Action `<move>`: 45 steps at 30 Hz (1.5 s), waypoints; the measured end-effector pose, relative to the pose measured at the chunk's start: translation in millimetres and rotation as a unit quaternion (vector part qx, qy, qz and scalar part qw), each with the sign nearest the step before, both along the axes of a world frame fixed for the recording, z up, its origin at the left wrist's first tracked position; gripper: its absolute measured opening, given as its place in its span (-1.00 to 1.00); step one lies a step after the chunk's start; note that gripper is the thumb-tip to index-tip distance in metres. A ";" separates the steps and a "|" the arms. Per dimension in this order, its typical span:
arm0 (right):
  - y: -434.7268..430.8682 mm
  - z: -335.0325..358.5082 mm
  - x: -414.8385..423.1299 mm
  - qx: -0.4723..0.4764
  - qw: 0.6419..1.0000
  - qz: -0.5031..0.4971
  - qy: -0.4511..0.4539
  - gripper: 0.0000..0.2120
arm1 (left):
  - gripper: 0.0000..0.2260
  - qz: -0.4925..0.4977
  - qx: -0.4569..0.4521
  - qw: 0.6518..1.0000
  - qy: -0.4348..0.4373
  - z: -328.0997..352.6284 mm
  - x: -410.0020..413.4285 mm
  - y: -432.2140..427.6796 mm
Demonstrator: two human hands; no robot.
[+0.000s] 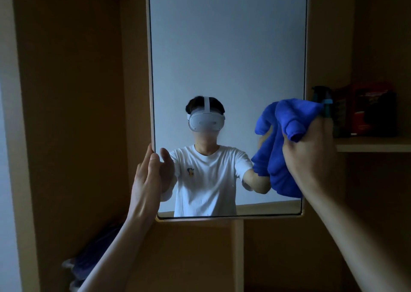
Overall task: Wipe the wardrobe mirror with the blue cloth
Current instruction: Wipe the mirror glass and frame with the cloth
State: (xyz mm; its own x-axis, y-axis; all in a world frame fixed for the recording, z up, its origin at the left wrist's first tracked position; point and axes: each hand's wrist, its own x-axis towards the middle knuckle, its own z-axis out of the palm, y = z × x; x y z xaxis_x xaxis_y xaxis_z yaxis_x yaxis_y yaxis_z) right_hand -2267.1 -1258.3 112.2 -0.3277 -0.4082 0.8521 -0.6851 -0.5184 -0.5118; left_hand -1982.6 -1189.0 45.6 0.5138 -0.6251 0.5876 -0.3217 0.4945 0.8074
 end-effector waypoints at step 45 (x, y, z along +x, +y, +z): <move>27.3 -53.2 105.1 -0.128 0.883 0.045 0.448 -0.53 | -0.59 -0.019 0.032 0.999 -0.020 -13.7 1.6 9.9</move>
State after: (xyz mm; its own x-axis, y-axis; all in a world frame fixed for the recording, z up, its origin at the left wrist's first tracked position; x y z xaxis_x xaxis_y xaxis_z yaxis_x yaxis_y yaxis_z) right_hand -2162.0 -1231.0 59.0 0.5498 -0.1535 0.8211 -0.7054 -0.6118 0.3579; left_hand -1981.0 -1179.1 31.9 0.4658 -0.6813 0.5647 -0.3351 0.4548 0.8251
